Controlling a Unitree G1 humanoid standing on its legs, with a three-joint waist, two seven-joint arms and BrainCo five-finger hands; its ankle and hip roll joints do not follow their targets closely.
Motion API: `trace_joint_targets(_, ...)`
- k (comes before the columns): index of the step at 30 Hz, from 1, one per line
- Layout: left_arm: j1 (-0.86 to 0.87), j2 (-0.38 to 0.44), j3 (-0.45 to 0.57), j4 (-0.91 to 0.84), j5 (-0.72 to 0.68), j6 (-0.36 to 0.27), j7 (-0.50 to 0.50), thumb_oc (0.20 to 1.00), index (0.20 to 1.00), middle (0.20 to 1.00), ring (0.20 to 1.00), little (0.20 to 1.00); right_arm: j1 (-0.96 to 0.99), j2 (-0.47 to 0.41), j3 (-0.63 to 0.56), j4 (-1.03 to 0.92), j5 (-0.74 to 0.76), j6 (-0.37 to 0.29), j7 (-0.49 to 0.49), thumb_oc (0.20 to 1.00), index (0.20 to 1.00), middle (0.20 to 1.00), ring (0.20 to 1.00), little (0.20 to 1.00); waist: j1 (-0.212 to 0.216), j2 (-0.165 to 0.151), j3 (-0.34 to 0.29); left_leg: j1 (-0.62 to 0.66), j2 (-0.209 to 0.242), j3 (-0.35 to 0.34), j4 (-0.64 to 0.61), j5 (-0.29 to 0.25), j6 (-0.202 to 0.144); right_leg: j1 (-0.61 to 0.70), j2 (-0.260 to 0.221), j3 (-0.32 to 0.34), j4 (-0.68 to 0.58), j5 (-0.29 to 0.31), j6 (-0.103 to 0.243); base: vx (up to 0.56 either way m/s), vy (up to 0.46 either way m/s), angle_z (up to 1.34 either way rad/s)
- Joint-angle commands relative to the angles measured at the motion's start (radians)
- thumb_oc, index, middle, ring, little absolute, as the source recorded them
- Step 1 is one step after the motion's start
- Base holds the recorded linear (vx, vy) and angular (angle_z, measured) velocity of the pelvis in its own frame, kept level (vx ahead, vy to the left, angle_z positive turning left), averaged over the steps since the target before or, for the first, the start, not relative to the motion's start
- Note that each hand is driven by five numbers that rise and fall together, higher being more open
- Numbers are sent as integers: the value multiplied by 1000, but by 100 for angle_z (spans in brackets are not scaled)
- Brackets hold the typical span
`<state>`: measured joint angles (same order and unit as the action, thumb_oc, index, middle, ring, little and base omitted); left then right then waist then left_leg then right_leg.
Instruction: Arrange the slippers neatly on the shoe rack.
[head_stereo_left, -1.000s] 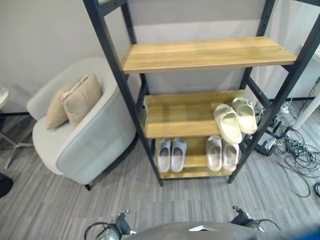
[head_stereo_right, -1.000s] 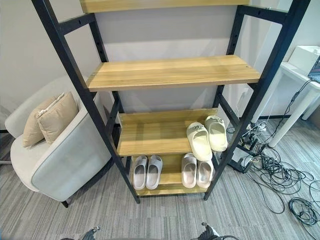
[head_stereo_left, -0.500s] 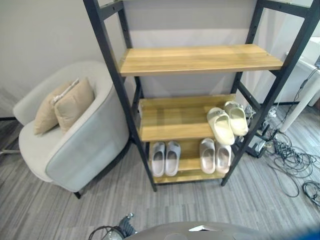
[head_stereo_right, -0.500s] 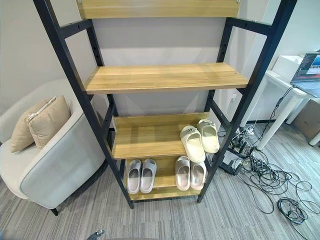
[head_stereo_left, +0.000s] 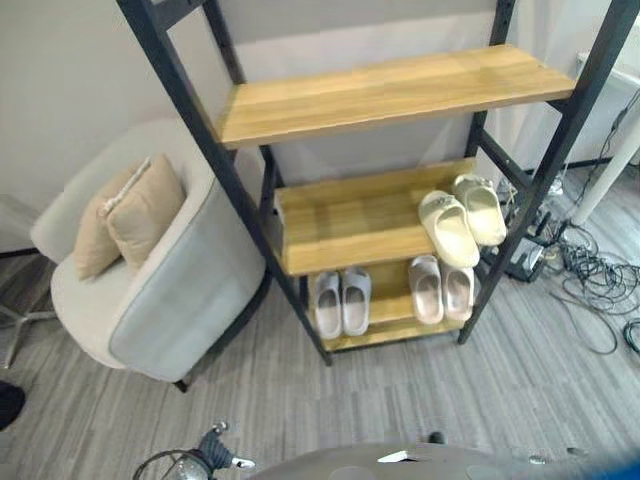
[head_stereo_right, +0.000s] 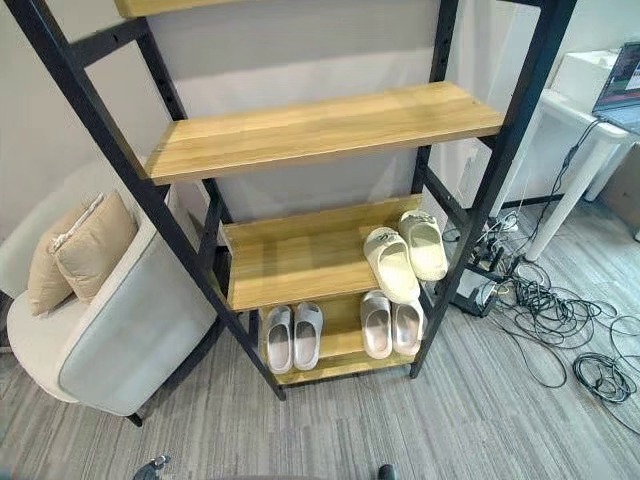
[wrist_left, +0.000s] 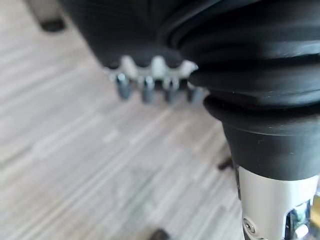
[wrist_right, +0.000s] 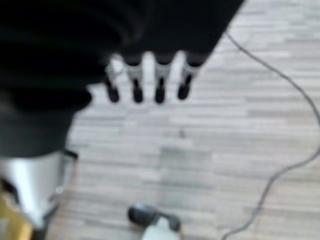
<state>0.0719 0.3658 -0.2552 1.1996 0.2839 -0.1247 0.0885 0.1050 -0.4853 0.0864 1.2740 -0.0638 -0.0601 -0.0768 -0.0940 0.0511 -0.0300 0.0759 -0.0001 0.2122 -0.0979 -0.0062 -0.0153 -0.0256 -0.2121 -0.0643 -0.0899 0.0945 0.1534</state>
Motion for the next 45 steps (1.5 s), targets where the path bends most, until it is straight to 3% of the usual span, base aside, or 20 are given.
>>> trace_joint_targets(1, -22, 9, 37, 17, -13, -23, 2, 1000, 1000, 1000, 1000, 1000, -61, -6, 28, 17, -48, -22, 5, 1000, 1000, 1000, 1000, 1000, -3, -24, -5, -78, 0, -70, 11, -7, -25, -70, -67, -15, 83, 30, 70, -23, 74, 2)
trace_joint_targets(11, -19, 18, 5, -1, 12, -39, 0, 1000, 1000, 1000, 1000, 1000, -145, -92, 12, -37, -22, -40, -1, 1000, 1000, 1000, 1000, 1000, 6, -10, 18, -108, -23, -76, 11, 2, -22, -96, -87, -16, 83, 43, 77, -3, 11, 0)
trace_joint_targets(13, -7, 41, 26, -19, 5, -43, 4, 1000, 1000, 1000, 1000, 1000, -156, -147, 8, -243, -32, -35, -6, 1000, 1000, 1000, 1000, 1000, 2, -8, 30, -121, -31, -78, 11, 6, -21, -119, -94, -6, 90, 50, 80, -44, 42, 1)
trace_joint_targets(18, 44, 84, 77, -78, 21, -46, 5, 1000, 1000, 1000, 1000, 1000, -7, -188, -61, -631, -59, -53, -4, 1000, 1000, 1000, 1000, 1000, -13, 2, 56, -145, -49, -79, 11, 9, -12, -158, -115, 6, 112, 60, 87, -31, 71, 1)
trace_joint_targets(23, 28, 111, 86, -88, 29, -56, 8, 1000, 1000, 1000, 1000, 1000, 10, -178, -57, -724, -71, -57, 6, 1000, 1000, 1000, 1000, 1000, -16, -3, 79, -156, -73, -80, 11, 4, -3, -183, -145, 14, 133, 69, 96, -35, 99, 0)
trace_joint_targets(35, -14, 138, 95, -151, -28, -64, 6, 1000, 1000, 1000, 1000, 1000, -83, -75, 67, -597, -37, -55, 30, 1000, 1000, 1000, 1000, 1000, 13, -35, 120, -164, -113, -88, 11, -5, 17, -223, -190, 30, 205, 72, 98, -20, 71, 2)
trace_joint_targets(45, -28, 149, 81, -196, -18, -70, 7, 1000, 1000, 1000, 1000, 1000, -175, -173, 140, -615, -250, -29, 15, 1000, 1000, 1000, 1000, 1000, 39, -34, 150, -185, -128, -102, 11, -4, 22, -255, -204, 25, 236, 63, 97, -4, 9, 4)
